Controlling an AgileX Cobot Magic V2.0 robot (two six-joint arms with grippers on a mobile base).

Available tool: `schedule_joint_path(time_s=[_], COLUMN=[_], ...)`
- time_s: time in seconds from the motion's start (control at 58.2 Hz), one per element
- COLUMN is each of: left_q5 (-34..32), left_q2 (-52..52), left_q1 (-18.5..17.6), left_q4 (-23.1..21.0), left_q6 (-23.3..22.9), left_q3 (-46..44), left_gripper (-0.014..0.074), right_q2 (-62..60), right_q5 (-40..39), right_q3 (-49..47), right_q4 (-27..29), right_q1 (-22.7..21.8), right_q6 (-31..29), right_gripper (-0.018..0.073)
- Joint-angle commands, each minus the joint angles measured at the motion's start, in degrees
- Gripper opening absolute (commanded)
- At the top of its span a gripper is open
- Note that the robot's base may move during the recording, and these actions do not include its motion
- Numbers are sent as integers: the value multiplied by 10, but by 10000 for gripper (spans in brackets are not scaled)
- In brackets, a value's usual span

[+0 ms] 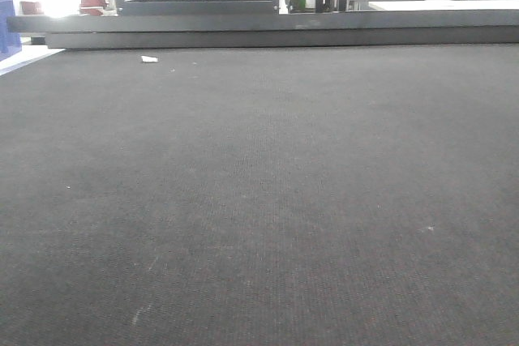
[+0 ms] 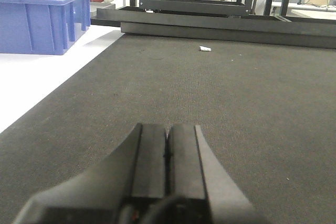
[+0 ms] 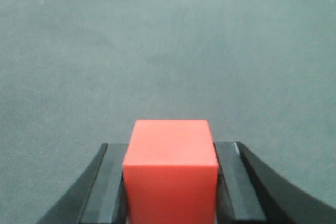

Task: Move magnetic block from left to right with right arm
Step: 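Raise the held cube with the right arm out of view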

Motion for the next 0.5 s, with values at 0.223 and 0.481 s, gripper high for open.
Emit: schedule_joint_path(time_s=[0.223,0.481], left_q5=[-48,-48], left_q2=[-6,-6], left_q1=[-2,-2], left_q4=[-1,-1], left_q6=[-4,-4], left_q3=[5,5], left_gripper=[-126,-126], right_q2=[-126,-131], right_q5=[-39,-39], right_q3=[-8,-8], right_q4=[-36,-36], right_q1=[-3,-3], right_q6=[-6,-6], right_gripper=[361,361])
